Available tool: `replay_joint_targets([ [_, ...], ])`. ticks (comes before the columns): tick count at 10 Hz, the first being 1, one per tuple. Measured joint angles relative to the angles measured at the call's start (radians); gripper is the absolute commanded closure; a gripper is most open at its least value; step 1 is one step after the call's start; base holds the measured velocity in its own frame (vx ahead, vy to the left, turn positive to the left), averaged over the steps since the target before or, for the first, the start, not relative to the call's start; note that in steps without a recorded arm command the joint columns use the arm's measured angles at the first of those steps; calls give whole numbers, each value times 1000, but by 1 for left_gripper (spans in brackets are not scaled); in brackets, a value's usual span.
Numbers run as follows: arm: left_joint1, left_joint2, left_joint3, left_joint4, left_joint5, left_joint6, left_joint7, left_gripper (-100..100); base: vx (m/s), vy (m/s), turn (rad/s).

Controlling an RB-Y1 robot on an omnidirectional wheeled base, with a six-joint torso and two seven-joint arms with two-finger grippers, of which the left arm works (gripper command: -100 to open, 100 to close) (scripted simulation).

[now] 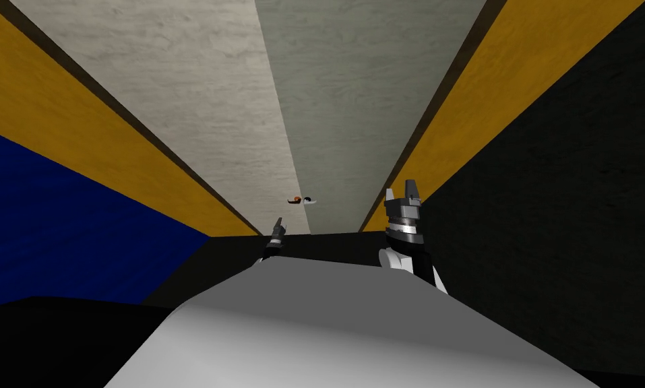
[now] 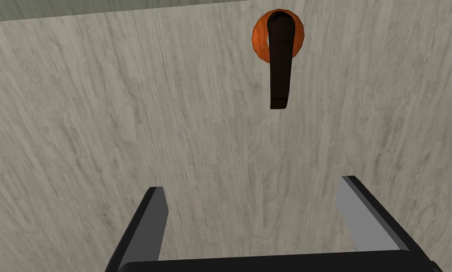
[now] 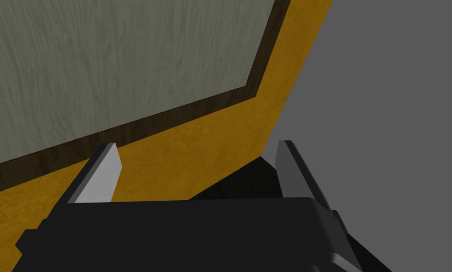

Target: Pull the door open

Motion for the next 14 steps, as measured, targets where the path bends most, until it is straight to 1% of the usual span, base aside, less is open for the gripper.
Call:
replay_joint_targets([
  [1,-4,2,1,16,0,0,3,-100,137,-13,-44],
  [3,-17,8,4,63,-1,-10,11,-100,164,3,-49],
  [5,-23,15,6,91,-1,-12,19,-100,133,2,-30],
  [7,-36,19,8,133,-1,-21,25,-100,109,5,-25],
  [8,-37,20,8,135,-1,-21,26,-100,15,5,-39],
  [9,-33,31,25,163,7,-30,26,-100,9,11,-44],
  [10,-39,42,43,208,16,-49,27,-100,0,11,-13],
  [11,-26,44,50,189,20,-40,25,-100,13,12,-72],
  [12,-8,52,68,172,29,-22,22,-100,31,26,-74],
  [13,-4,64,85,188,38,-21,23,-100,40,26,-65],
  [14,4,72,101,191,46,-18,23,-100,43,25,-49],
])
